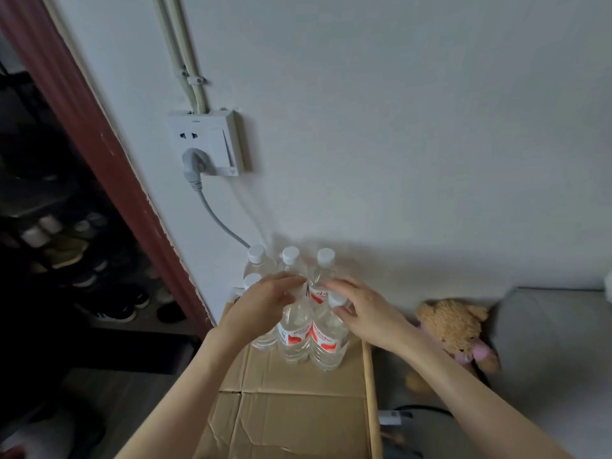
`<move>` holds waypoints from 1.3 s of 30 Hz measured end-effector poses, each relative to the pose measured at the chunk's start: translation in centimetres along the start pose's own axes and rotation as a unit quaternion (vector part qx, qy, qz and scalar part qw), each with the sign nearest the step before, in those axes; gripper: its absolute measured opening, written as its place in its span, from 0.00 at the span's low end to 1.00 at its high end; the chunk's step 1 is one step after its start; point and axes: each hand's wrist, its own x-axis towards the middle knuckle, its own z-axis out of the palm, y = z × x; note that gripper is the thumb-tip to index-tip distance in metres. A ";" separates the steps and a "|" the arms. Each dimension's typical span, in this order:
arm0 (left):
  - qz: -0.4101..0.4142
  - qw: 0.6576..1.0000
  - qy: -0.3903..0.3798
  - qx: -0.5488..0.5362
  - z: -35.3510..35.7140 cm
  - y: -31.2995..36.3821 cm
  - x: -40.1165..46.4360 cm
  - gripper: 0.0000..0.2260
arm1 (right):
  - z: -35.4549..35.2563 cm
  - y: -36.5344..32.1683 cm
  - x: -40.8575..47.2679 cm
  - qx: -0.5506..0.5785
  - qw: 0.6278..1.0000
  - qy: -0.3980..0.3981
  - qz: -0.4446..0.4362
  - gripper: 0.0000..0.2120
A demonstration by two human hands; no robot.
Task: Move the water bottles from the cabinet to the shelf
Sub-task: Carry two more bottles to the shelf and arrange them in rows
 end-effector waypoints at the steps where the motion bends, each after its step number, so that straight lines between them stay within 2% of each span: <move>1: 0.004 1.000 -0.001 0.000 0.0 0.0 0.0 0.19 | -0.2 0.0 0.0 0.003 1.000 -0.012 0.005 0.20; 4: -0.010 1.000 0.019 0.000 0.4 0.1 0.0 0.17 | -0.2 0.3 0.5 -0.036 0.998 0.014 0.046 0.17; 7: -0.046 0.998 0.046 0.009 0.5 0.5 0.1 0.18 | 0.1 0.4 0.7 -0.067 0.994 0.054 0.072 0.20; 12: 0.030 0.999 -0.024 0.032 0.0 0.3 0.3 0.21 | -0.7 0.4 -0.1 0.005 0.998 -0.040 0.057 0.24; 17: 0.013 0.999 -0.004 0.040 -0.4 0.2 0.6 0.18 | -0.7 0.5 0.4 -0.003 0.996 0.008 0.092 0.16; 19: 0.004 0.999 -0.001 0.045 -0.4 0.4 0.7 0.17 | -0.6 0.5 0.6 -0.019 0.995 0.020 0.101 0.18; 24: 0.024 0.998 -0.032 0.058 -0.9 0.7 0.7 0.18 | -0.7 0.6 0.0 -0.004 0.997 -0.025 0.067 0.22; 27: 0.032 0.995 -0.067 0.062 -1.0 0.9 0.9 0.19 | -0.8 0.6 0.0 -0.018 0.997 -0.001 0.070 0.19; 31: 0.009 0.996 -0.035 0.081 -1.1 1.0 1.1 0.17 | -0.8 0.4 0.2 -0.025 0.997 0.020 0.074 0.18; 39: -0.008 0.995 -0.020 0.094 -1.0 0.9 0.8 0.18 | -0.5 0.1 0.6 -0.043 0.998 -0.002 0.052 0.17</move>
